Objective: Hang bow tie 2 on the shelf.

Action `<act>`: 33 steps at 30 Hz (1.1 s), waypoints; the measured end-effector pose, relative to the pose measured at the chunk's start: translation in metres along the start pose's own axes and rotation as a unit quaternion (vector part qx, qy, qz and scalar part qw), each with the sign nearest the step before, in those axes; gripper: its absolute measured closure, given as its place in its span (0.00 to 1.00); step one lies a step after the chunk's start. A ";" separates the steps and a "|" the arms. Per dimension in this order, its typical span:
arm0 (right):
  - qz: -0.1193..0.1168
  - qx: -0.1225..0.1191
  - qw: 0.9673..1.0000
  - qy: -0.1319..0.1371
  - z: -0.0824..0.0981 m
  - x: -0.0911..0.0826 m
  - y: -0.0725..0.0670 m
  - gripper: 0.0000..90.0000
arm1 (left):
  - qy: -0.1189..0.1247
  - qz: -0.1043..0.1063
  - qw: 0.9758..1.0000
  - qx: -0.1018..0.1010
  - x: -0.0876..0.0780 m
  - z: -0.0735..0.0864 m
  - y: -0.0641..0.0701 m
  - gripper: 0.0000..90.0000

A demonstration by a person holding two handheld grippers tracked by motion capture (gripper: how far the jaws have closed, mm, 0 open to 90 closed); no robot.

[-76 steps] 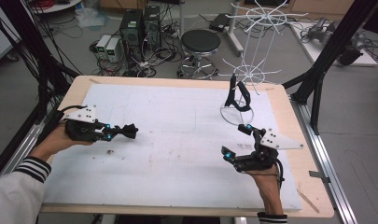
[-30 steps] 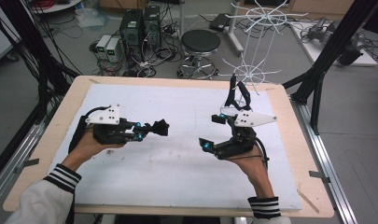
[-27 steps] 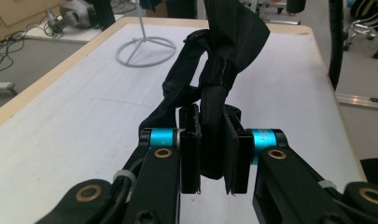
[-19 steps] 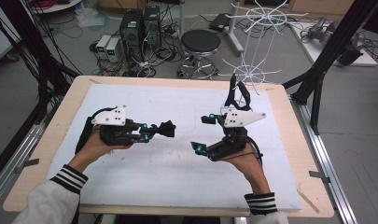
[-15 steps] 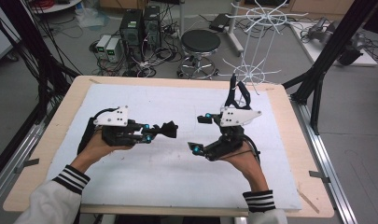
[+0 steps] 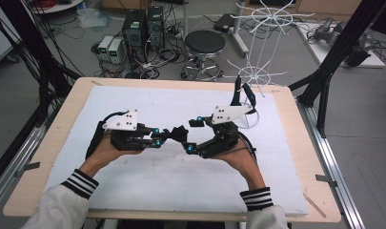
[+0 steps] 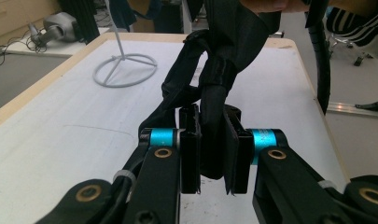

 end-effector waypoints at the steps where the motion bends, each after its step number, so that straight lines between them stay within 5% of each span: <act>1: -0.001 0.002 1.000 0.000 0.000 0.002 0.000 0.23 | -0.001 0.001 1.000 0.001 0.001 0.000 0.000 0.88; 17: 0.004 -0.011 1.000 -0.014 -0.001 0.008 0.001 0.53 | 0.000 0.006 1.000 0.004 0.004 -0.001 0.001 0.88; 25: 0.004 -0.032 0.999 -0.024 -0.001 0.009 0.000 0.88 | 0.003 0.006 1.000 0.002 0.004 -0.001 0.000 0.88; 33: -0.001 -0.033 0.999 -0.023 -0.002 0.010 -0.001 0.95 | 0.000 0.004 1.000 0.008 0.003 -0.001 0.000 0.86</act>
Point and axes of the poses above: each handheld gripper's, and its own axes: x roughly forward along the jaws, z roughly out of its underside, y roughly to its right, the point moved 4 cm from there along x, roughly forward along the jaws, and after that the axes turned 12 degrees about -x, right-handed, at the moved point
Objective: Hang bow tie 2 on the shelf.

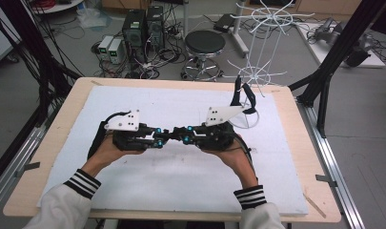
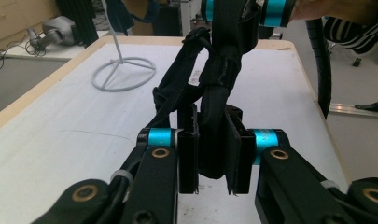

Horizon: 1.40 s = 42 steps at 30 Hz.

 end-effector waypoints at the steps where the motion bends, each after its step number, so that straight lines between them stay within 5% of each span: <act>1: 0.000 -0.001 1.000 0.000 0.000 0.000 0.000 0.95 | 0.001 0.003 1.000 -0.001 0.000 0.000 0.000 0.85; 4: 0.001 0.000 1.000 -0.002 0.000 0.000 -0.001 0.95 | 0.003 -0.004 1.000 -0.007 0.000 0.001 -0.001 0.75; 9: 0.007 0.000 1.000 -0.001 0.000 -0.003 0.000 0.95 | 0.030 -0.003 1.000 0.000 0.001 0.000 0.001 0.19; 12: 0.014 0.005 1.000 0.002 0.002 -0.006 0.000 0.95 | 0.037 -0.023 0.999 -0.004 0.000 -0.001 -0.001 0.06; 24: 0.031 0.009 0.999 0.016 0.006 -0.018 -0.001 0.95 | 0.071 -0.062 0.995 -0.018 -0.017 0.013 -0.003 0.02; 32: 0.067 0.023 0.997 0.044 0.013 -0.045 -0.001 0.95 | 0.114 -0.111 0.987 -0.025 -0.048 0.036 0.001 0.02; 42: 0.109 0.034 0.991 0.065 0.016 -0.076 0.001 0.95 | 0.152 -0.174 0.972 -0.038 -0.077 0.063 -0.004 0.02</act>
Point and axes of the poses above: each handheld gripper's, and its own axes: x roughly forward along the jaws, z roughly out of its underside, y roughly to its right, the point moved 4 cm from there along x, roughly forward along the jaws, and after that the axes turned 12 degrees about -x, right-handed, at the moved point
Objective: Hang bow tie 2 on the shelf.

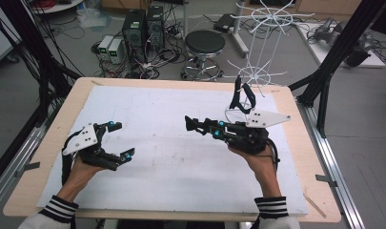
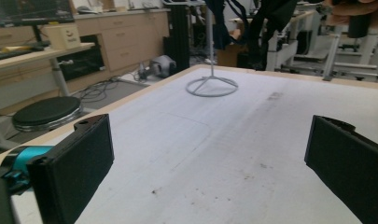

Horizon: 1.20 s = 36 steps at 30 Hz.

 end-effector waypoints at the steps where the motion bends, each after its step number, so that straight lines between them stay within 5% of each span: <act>1: 0.002 0.005 1.000 0.001 0.000 -0.003 0.001 0.95 | 0.003 -0.004 1.000 0.000 -0.003 0.001 -0.001 0.02; 7: 0.033 0.012 0.999 0.012 0.002 -0.024 0.006 0.95 | 0.022 -0.039 0.999 0.000 -0.015 0.012 -0.006 0.02; 22: 0.103 0.033 0.993 0.037 0.011 -0.074 0.024 0.95 | 0.041 -0.084 0.996 -0.009 -0.030 0.038 -0.016 0.02; 36: 0.147 0.056 0.987 0.038 0.018 -0.099 0.041 0.95 | 0.053 -0.099 0.994 -0.016 -0.034 0.050 -0.021 0.02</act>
Point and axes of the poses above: each handheld gripper's, and its own axes: x roughly forward along the jaws, z roughly out of its underside, y roughly to its right, the point moved 4 cm from there along x, roughly forward along the jaws, and after that the axes turned 12 degrees about -x, right-handed, at the moved point
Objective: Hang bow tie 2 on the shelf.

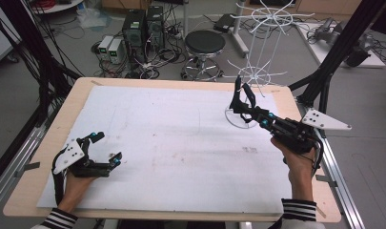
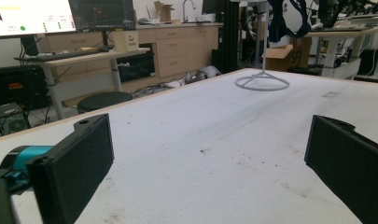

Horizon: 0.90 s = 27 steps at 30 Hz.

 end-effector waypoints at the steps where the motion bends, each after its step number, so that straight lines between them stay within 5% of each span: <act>1: 0.003 -0.001 1.000 0.000 0.000 0.000 0.002 0.95 | 0.000 -0.002 1.000 0.000 0.000 0.001 -0.001 0.02; 12: 0.040 0.002 0.999 -0.008 0.001 -0.003 0.017 0.95 | 0.002 -0.009 1.000 -0.013 -0.004 0.009 -0.007 0.02; 27: 0.059 0.017 0.998 -0.002 -0.003 -0.001 0.035 0.95 | 0.004 -0.009 1.000 -0.019 -0.004 0.010 -0.009 0.02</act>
Point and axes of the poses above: each handheld gripper's, and its own axes: x roughly forward along the jaws, z roughly out of its underside, y roughly to its right, the point moved 4 cm from there along x, roughly forward along the jaws, and after that the axes turned 12 degrees about -x, right-handed, at the moved point
